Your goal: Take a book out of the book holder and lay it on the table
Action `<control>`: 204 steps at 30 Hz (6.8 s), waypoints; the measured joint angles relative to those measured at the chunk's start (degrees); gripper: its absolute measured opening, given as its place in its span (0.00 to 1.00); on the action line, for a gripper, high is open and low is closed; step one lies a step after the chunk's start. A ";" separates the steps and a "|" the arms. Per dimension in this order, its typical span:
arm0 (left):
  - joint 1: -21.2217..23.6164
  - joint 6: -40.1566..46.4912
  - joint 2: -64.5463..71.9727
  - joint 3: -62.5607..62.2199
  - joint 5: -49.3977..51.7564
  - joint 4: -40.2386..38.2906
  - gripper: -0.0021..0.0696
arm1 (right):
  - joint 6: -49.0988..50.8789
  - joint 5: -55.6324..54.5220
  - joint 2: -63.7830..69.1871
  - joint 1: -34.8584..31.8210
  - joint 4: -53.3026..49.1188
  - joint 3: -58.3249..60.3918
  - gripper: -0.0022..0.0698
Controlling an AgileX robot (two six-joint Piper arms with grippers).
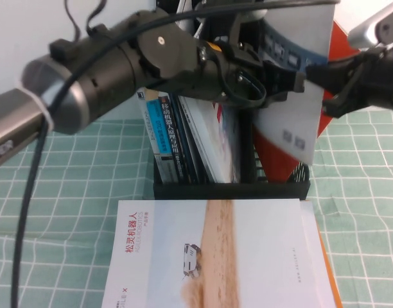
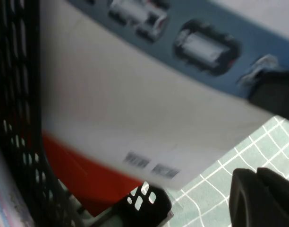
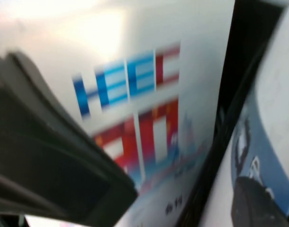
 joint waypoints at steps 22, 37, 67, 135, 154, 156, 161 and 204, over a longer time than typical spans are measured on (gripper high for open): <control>0.50 -0.23 -23.98 -0.10 17.27 10.28 0.03 | 3.57 12.83 -21.85 0.00 -5.64 0.60 0.04; 0.50 0.24 -43.29 -0.36 31.89 14.71 0.03 | 7.59 23.52 -25.19 11.27 -34.25 1.40 0.04; 0.50 0.57 -45.73 16.82 34.37 18.40 0.03 | 2.56 -1.15 -0.81 34.49 -47.93 2.81 0.04; 0.50 -8.23 -88.55 79.20 -9.25 35.46 0.03 | 114.88 4.59 -83.34 34.49 -114.74 45.81 0.04; 15.20 -8.32 -92.59 83.28 -5.70 40.38 0.03 | 114.88 4.65 -83.37 34.49 -114.41 50.77 0.04; 20.19 -8.32 -94.63 84.65 -5.70 41.61 0.03 | 114.88 4.65 -83.37 34.49 -114.41 50.77 0.04; 29.61 -8.70 -102.54 88.43 -5.77 41.35 0.03 | 114.88 4.65 -83.37 34.49 -114.41 50.77 0.04; 29.45 -14.31 -103.86 94.50 -12.23 35.46 0.03 | 114.88 4.65 -83.37 34.49 -114.28 50.77 0.04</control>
